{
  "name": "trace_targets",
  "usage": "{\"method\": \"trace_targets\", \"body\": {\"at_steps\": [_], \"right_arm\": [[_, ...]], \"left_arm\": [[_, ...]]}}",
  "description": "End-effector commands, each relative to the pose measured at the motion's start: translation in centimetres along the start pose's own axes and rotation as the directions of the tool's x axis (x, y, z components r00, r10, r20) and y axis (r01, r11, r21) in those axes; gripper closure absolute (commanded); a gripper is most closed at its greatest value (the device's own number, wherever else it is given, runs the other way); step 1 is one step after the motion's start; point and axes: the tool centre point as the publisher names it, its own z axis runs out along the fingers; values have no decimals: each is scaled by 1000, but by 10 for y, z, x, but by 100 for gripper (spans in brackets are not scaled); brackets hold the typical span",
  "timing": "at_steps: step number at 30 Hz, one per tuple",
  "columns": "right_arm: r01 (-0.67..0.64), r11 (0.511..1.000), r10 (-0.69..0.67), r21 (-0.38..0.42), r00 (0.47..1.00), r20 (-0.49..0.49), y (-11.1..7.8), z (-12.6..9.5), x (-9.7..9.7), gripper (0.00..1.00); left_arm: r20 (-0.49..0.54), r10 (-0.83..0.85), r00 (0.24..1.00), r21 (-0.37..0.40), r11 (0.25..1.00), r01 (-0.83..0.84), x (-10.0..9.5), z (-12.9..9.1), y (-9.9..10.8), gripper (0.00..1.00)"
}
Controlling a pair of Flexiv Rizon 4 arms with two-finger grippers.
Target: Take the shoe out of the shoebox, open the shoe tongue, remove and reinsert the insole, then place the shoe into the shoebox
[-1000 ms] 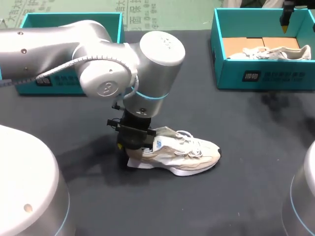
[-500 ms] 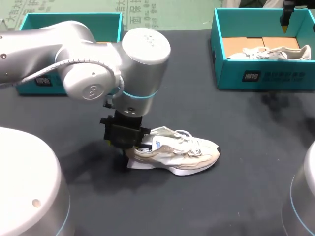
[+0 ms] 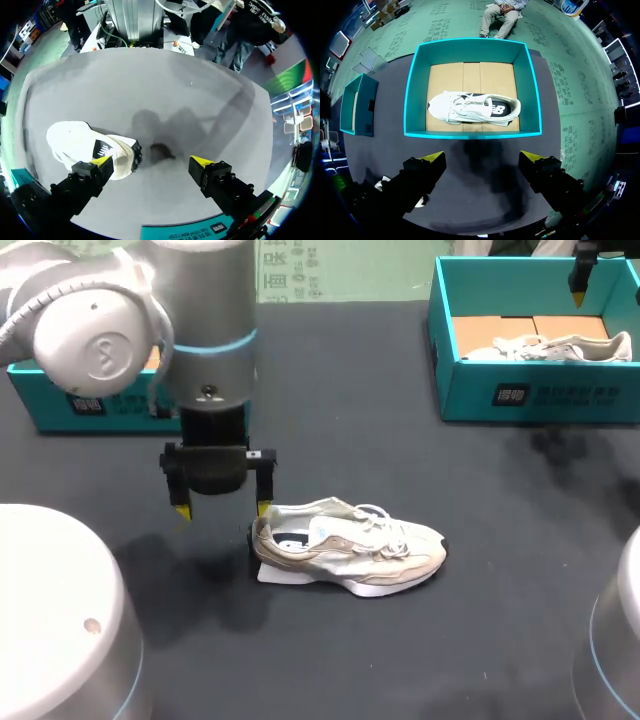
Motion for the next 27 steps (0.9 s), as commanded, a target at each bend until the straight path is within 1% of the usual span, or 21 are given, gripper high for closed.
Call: {"method": "trace_targets", "body": {"at_steps": [1,6,9,26,27], "right_arm": [[-1,1000,1,-1,1000,1,0,0,0,0],[-1,1000,1,-1,1000,1,0,0,0,0],[-1,1000,1,-1,1000,1,0,0,0,0],[-1,1000,1,-1,1000,1,0,0,0,0],[-1,1000,1,-1,1000,1,0,0,0,0]], "left_arm": [[216,-153,964,136,983,125,36,-19,-2,0],[254,-276,927,206,952,227,51,-25,-14,0],[255,-348,902,257,924,284,60,-25,-19,0],[255,-348,902,257,924,284,60,-25,-19,0],[252,-429,867,324,882,342,63,-23,-16,0]]}}
